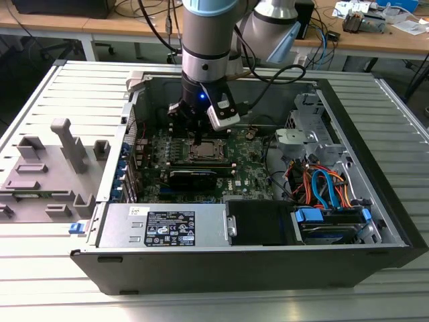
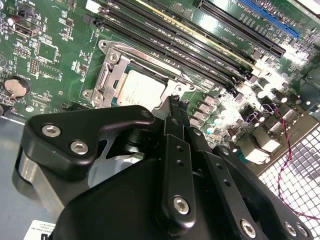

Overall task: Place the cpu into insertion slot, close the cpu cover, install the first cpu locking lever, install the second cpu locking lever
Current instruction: 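Install the first cpu locking lever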

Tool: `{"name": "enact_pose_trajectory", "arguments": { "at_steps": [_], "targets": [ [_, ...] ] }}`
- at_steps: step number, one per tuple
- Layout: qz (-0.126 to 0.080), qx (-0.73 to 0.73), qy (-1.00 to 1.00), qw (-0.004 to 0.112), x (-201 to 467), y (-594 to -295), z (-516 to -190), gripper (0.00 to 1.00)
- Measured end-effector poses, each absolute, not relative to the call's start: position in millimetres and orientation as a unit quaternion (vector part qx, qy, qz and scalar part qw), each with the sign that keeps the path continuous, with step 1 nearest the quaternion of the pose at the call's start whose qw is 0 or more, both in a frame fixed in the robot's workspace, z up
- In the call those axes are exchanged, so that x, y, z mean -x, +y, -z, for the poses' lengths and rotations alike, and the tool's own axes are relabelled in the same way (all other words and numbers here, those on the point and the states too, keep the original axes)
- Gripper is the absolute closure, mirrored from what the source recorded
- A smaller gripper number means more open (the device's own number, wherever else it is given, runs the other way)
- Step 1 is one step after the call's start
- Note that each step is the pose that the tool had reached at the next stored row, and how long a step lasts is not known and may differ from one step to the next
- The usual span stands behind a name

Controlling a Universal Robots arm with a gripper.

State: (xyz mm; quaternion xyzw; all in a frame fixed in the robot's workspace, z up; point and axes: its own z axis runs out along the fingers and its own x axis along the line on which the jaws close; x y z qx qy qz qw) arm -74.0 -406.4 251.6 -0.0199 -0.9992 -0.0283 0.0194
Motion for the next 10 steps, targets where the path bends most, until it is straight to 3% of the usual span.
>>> {"name": "enact_pose_trajectory", "arguments": {
  "at_steps": [10],
  "targets": [
    [0.028, 0.020, -0.999, 0.019, 76.1, -406.4, -251.6, 0.89]
  ]
}}
